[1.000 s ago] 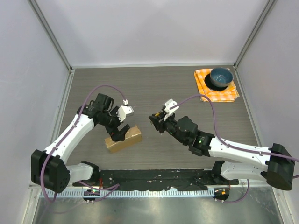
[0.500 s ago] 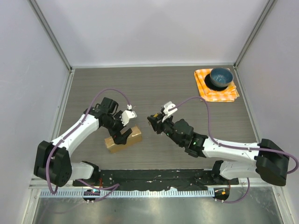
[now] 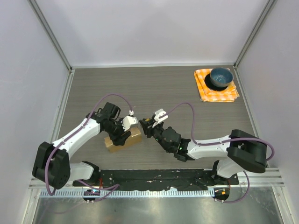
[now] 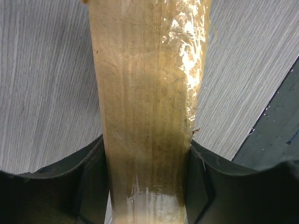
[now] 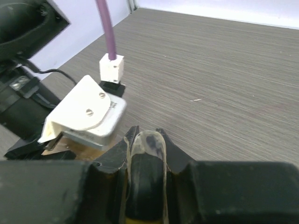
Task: Unpack the express box
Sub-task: Cut the express box at the center of the board.
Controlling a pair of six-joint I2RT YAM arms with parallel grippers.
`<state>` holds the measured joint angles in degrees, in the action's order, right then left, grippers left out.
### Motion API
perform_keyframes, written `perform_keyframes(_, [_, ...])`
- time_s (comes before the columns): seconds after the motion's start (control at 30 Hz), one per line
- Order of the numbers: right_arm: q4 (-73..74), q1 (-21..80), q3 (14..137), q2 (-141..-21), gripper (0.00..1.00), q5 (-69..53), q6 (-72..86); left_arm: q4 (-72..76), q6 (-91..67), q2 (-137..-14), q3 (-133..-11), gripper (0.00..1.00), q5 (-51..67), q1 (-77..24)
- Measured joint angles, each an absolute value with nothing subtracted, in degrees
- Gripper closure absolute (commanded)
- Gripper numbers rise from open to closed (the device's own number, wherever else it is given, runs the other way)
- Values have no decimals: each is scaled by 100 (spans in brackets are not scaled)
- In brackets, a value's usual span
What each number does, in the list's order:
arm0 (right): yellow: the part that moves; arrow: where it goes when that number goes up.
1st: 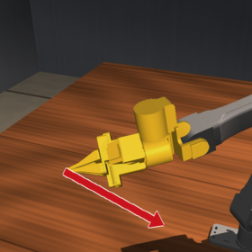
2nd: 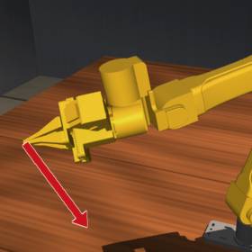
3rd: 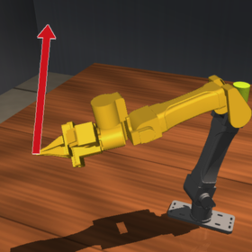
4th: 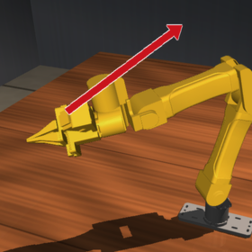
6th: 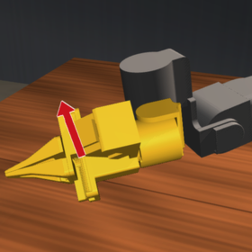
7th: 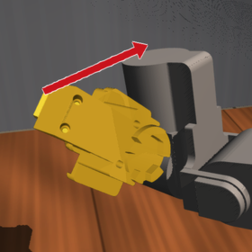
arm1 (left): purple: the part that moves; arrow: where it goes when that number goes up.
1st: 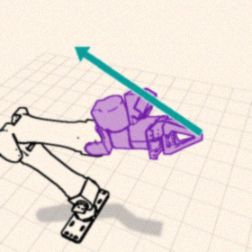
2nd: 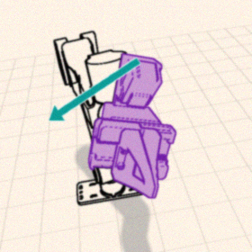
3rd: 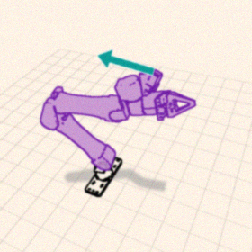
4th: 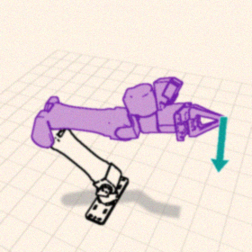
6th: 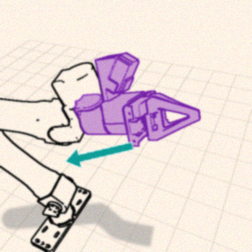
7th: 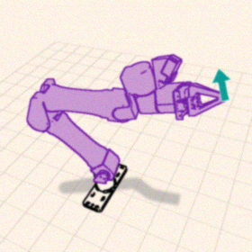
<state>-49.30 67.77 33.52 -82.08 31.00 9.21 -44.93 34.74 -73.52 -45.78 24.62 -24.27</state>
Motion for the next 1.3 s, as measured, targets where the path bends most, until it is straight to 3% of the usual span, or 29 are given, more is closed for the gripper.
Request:
perform_keyframes(0.27, [-5621,6781,3352,-9021,99,3564,1063,-4436,3295,-7144,-4519,43,2346,-2475])
perform_keyframes(1.3, [-6134,6781,3518,-9570,99,3673,1605,-4084,2724,-6871,-4237,44,2102,-2613])
